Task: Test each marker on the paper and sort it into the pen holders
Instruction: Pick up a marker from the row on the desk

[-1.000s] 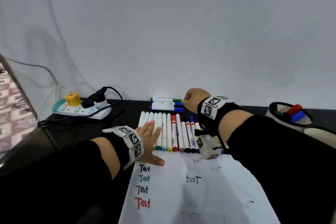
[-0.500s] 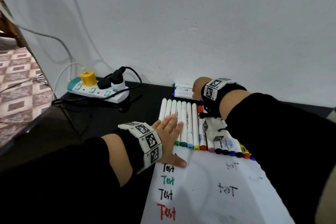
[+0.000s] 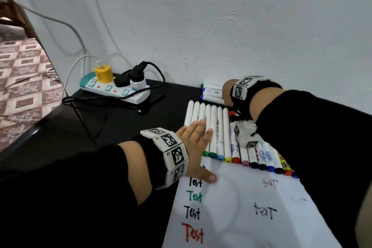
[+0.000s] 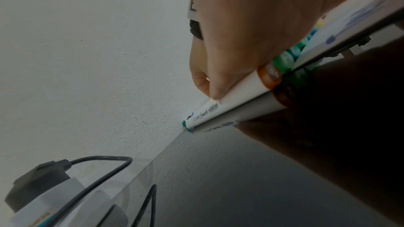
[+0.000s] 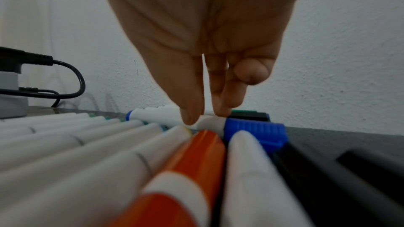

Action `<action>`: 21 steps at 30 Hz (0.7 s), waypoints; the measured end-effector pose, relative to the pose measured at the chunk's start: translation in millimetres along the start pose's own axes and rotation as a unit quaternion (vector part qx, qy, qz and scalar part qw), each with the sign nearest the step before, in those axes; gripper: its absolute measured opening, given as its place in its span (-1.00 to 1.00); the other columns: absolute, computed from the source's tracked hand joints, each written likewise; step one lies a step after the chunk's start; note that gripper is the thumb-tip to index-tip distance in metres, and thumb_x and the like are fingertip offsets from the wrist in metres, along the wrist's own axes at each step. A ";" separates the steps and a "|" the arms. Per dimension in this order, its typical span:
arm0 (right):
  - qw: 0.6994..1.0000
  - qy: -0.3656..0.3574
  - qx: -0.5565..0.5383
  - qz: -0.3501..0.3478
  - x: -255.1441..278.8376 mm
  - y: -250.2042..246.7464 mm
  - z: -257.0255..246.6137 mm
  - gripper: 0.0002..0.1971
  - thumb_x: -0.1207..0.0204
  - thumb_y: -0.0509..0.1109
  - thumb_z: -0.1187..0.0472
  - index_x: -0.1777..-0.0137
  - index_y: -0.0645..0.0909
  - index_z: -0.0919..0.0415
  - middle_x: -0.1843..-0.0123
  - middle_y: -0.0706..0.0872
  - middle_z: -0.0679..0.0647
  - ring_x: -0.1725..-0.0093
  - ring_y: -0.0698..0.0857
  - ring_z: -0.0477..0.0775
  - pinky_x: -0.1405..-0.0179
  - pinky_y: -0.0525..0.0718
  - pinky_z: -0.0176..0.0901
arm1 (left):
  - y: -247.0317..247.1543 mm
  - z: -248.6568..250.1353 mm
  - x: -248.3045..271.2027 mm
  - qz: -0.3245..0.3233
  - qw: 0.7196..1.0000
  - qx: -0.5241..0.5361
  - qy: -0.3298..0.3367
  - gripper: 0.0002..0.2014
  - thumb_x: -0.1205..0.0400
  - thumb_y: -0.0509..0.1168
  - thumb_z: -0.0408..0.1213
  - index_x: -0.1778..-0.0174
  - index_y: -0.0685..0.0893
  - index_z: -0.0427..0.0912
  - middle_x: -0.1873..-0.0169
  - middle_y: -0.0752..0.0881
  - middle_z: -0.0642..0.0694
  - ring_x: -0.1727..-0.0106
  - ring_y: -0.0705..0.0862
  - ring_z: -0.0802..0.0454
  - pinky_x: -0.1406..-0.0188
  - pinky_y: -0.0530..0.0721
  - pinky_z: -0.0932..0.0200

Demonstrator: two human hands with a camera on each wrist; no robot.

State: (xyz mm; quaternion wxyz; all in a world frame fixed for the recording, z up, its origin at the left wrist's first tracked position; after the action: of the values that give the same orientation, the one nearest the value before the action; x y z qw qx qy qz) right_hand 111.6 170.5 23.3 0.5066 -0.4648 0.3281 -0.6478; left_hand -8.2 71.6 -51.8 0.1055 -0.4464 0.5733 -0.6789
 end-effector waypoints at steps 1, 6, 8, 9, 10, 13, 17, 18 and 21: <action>1.000 0.011 -0.014 -0.004 0.9 2.2 2.4 -0.79 -0.68 0.15 0.25 0.16 0.51 0.26 0.26 0.52 0.16 0.32 0.39 -0.01 0.14 0.54 -0.39 | -0.4 0.0 -0.4 0.001 1.000 -0.001 0.000 0.09 -0.48 0.09 0.42 -0.55 -0.50 -0.11 -0.53 -0.55 -0.13 -0.57 -0.49 -0.06 -0.54 -0.37 0.01; 0.999 -0.015 0.042 -0.002 -7.1 10.1 0.4 -0.76 -0.68 0.12 0.22 -0.13 0.61 0.25 0.32 0.40 -0.01 0.33 0.40 0.10 0.14 0.64 -0.34 | -0.2 0.3 -0.6 0.002 1.000 -0.002 -0.003 0.09 -0.49 0.09 0.42 -0.55 -0.50 -0.11 -0.53 -0.54 -0.14 -0.58 -0.48 -0.07 -0.55 -0.37 0.00; 0.998 -0.027 0.061 0.022 -6.2 7.4 -0.4 -0.82 -0.67 0.14 0.20 -0.03 0.56 0.22 0.30 0.30 -0.11 0.43 0.32 0.01 0.27 0.52 -0.32 | -0.6 0.5 -0.4 0.003 1.000 -0.002 -0.007 0.08 -0.49 0.09 0.41 -0.56 -0.49 -0.11 -0.54 -0.53 -0.13 -0.58 -0.47 -0.07 -0.56 -0.36 -0.01; 0.998 -0.019 0.053 0.023 -4.0 5.9 -0.8 -0.81 -0.66 0.18 0.21 0.16 0.47 0.28 0.36 0.24 -0.10 0.48 0.24 -0.03 0.20 0.46 -0.22 | -1.0 0.8 -0.4 0.003 1.000 -0.003 -0.008 0.08 -0.49 0.10 0.41 -0.56 -0.49 -0.11 -0.54 -0.53 -0.14 -0.58 -0.47 -0.07 -0.57 -0.35 -0.01; 0.999 -0.011 0.040 0.013 -2.2 6.0 -0.8 -0.70 -0.64 0.22 0.23 0.35 0.39 0.22 0.43 0.20 -0.06 0.50 0.20 -0.06 0.16 0.42 -0.16 | -1.0 0.9 -0.6 0.002 1.000 -0.004 -0.009 0.08 -0.49 0.10 0.40 -0.56 -0.49 -0.11 -0.54 -0.53 -0.14 -0.58 -0.47 -0.07 -0.58 -0.35 -0.02; 1.000 0.009 0.003 0.008 -4.1 4.1 3.0 -0.61 -0.61 0.26 0.26 0.43 0.25 0.03 0.40 0.39 0.07 0.43 0.39 0.02 0.19 0.54 -0.23 | -1.5 1.2 -1.8 0.002 1.000 -0.005 -0.009 0.08 -0.49 0.09 0.41 -0.56 -0.49 -0.11 -0.54 -0.53 -0.14 -0.58 -0.47 -0.08 -0.57 -0.35 -0.02; 0.997 0.058 -0.028 0.033 -5.4 -2.3 13.8 -0.90 -0.47 0.38 0.17 0.14 0.56 0.19 0.28 0.55 0.14 0.24 0.58 0.19 0.03 0.71 -0.04 | -1.1 0.4 -3.3 0.004 1.000 -0.010 -0.010 0.10 -0.47 0.09 0.43 -0.56 -0.49 -0.12 -0.54 -0.52 -0.15 -0.59 -0.46 -0.10 -0.57 -0.35 -0.03; 0.997 0.058 -0.044 0.034 -3.4 -3.6 13.5 -0.90 -0.46 0.39 0.16 0.19 0.53 0.12 0.32 0.52 0.12 0.22 0.57 0.19 0.03 0.67 -0.04 | -1.1 0.3 -3.7 0.006 1.000 -0.012 -0.010 0.11 -0.47 0.09 0.44 -0.56 -0.48 -0.13 -0.55 -0.52 -0.16 -0.59 -0.45 -0.11 -0.57 -0.34 -0.05; 0.992 0.082 -0.093 0.040 -3.8 -8.2 21.3 -0.78 -0.43 0.39 0.09 0.32 0.51 0.19 0.42 0.49 0.10 0.23 0.63 0.22 0.05 0.69 -0.02 | -2.2 0.9 -4.2 0.004 1.000 -0.017 -0.015 0.14 -0.44 0.11 0.45 -0.57 -0.46 -0.16 -0.56 -0.49 -0.18 -0.60 -0.42 -0.13 -0.58 -0.31 -0.09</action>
State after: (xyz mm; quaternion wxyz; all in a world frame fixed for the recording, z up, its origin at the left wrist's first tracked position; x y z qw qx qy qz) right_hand 128.8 177.3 37.1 0.4586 -0.4415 0.4455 -0.6295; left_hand -4.3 74.4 -52.0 0.1092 -0.4554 0.5851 -0.6621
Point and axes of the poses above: each hand's wrist, its own x-axis away from the middle knuckle, its own y-axis out of the palm, z = x × y, the point moved 7 cm from there along -x, towards the middle knuckle
